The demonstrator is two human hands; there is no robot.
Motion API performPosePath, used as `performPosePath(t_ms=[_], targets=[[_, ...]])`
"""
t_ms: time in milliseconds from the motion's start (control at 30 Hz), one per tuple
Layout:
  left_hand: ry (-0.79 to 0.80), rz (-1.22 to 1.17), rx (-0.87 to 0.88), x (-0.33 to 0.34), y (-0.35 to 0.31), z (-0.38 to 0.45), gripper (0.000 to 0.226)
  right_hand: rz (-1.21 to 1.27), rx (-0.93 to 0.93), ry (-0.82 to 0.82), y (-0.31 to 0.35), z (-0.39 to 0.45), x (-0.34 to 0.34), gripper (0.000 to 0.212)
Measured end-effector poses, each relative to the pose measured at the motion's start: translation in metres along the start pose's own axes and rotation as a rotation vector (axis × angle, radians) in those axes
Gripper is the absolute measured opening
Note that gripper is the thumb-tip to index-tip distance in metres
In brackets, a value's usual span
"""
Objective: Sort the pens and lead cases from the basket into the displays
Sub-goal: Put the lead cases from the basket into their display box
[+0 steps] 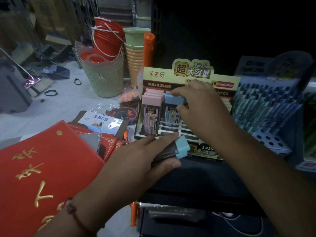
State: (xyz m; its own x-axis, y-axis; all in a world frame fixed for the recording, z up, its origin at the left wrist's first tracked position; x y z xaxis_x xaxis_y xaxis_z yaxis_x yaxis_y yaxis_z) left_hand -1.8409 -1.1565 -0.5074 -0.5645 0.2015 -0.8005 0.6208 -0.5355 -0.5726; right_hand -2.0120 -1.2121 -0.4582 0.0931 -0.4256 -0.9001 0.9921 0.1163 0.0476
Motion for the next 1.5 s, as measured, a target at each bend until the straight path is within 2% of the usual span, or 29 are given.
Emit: performPosePath(t_ms=[133,233,333,433,500,567,667,800,900,1300,1433,1500], targets=[[0.003,-0.048,-0.015,0.000,0.000,-0.002,0.064,0.147,-0.020,0.042,-0.004,-0.013,-0.018,0.037],[-0.037,-0.137,-0.035,0.000,0.002,-0.004,0.061,0.323,-0.049,0.132,-0.006,-0.028,-0.034,0.033],[-0.081,-0.262,-0.054,-0.001,0.002,-0.005,0.056,0.417,-0.086,0.250,-0.010,-0.041,-0.047,0.048],[-0.105,-0.379,-0.061,-0.001,0.000,-0.003,0.052,0.378,-0.148,0.453,-0.013,-0.054,-0.045,0.061],[-0.120,-0.452,-0.061,0.002,-0.003,0.000,0.047,0.332,-0.185,0.507,-0.013,-0.062,-0.036,0.065],[-0.132,-0.521,-0.055,0.006,-0.006,0.004,0.042,0.362,-0.164,0.464,-0.014,-0.065,-0.027,0.066],[-0.135,-0.628,-0.049,0.010,-0.011,0.009,0.037,0.524,-0.096,0.396,-0.018,-0.062,-0.022,0.056],[-0.140,-0.789,-0.050,0.010,-0.020,0.014,0.026,0.636,-0.037,0.325,-0.027,-0.061,-0.024,0.059],[-0.159,-0.889,-0.074,0.011,-0.023,0.016,0.027,0.691,-0.011,0.243,-0.028,-0.062,-0.028,0.057],[-0.195,-0.965,-0.075,0.014,-0.029,0.021,0.028,0.672,0.058,0.260,-0.034,-0.060,-0.028,0.062],[-0.255,-0.876,-0.029,0.009,-0.032,0.022,0.024,0.575,0.048,0.219,-0.039,-0.056,-0.030,0.062],[-0.293,-0.844,-0.022,0.007,-0.032,0.023,0.022,0.549,0.054,0.173,-0.045,-0.053,-0.035,0.053]])
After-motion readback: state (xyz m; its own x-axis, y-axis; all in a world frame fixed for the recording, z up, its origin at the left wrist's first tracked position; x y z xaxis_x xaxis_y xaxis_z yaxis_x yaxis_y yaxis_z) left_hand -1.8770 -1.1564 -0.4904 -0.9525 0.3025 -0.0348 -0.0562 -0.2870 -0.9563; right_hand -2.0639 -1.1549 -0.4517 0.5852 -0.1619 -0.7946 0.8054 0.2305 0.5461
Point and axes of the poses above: each hand's wrist, its own z-axis towards the middle knuckle, its own x-axis out of the palm, y = z × x, the point moved 2 cm from there along z, towards the middle knuckle, and after that the axes turned 11 degrees about -z, right-handed, at the moved point
